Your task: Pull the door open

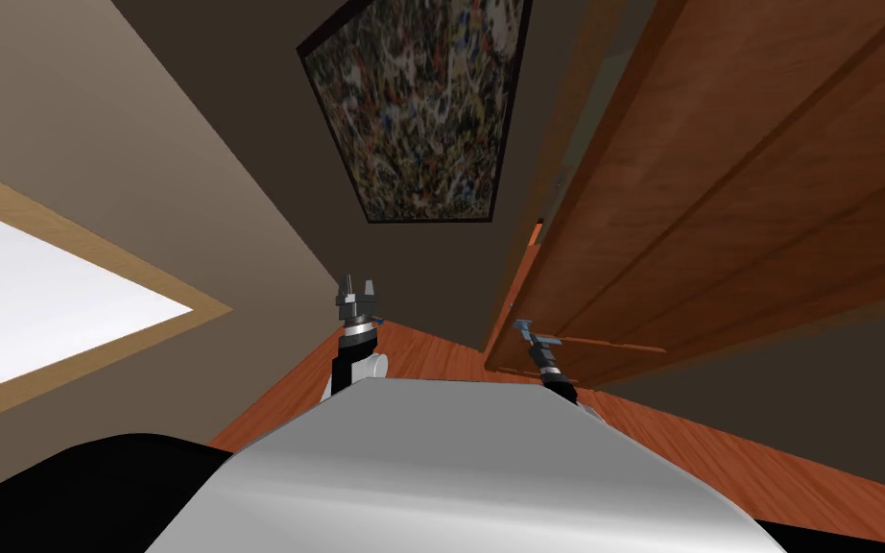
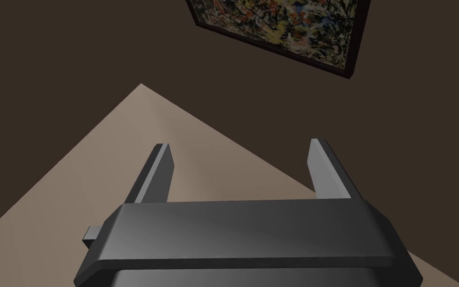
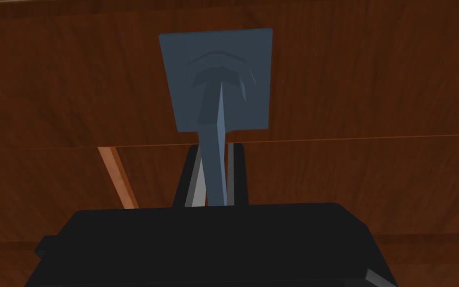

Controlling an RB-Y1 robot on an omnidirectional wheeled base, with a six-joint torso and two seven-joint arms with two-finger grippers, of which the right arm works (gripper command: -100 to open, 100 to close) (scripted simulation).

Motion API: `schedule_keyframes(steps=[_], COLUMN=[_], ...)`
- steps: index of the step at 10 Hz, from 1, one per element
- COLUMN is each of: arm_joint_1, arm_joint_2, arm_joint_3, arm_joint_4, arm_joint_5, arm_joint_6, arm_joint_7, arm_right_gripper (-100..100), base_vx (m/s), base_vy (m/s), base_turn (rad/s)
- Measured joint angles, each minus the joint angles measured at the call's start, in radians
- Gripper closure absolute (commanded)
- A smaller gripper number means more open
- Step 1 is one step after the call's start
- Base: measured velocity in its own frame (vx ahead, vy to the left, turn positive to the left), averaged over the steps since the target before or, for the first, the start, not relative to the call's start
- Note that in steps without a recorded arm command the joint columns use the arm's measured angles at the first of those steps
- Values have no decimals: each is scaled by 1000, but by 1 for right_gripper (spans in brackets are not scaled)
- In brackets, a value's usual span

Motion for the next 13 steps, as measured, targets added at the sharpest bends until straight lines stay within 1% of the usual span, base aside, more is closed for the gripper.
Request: schedule_keyframes(steps=[1, 2, 3, 4, 5, 6, 7, 9, 10, 11, 13], arm_joint_1=[3, 6, 25, 28, 27, 46, 49, 74, 87, 91, 112], arm_joint_2=[-8, -7, -14, -18, -26, -32, -42, -55, -63, -62, -68], arm_joint_3=[7, 10, 11, 12, 13, 13, 13, 15, 17, 20, 14], arm_joint_4=[9, 13, 1, 7, 25, 15, 34, 41, 39, 40, 32], arm_joint_5=[8, 10, 16, 20, 24, 30, 35, 49, 56, 58, 67], arm_joint_6=[-15, -17, -25, -39, -62, -76, -102, -143, -161, -164, -182], arm_joint_7=[-13, -16, -25, -33, -40, -49, -58, -78, -90, -93, -102], arm_right_gripper=[100, 100, 100, 100, 100, 100, 100, 100, 100, 100, 100], base_vx=[-105, -157, -178, -158, -163, -195, -203, -209, -112, -183, -200], base_vy=[-24, -44, -69, -41, -41, -56, -66, -73, -19, -39, -88], base_turn=[28, 201, 115, 98, 143, 159, 146, 153, 26, 181, 165])
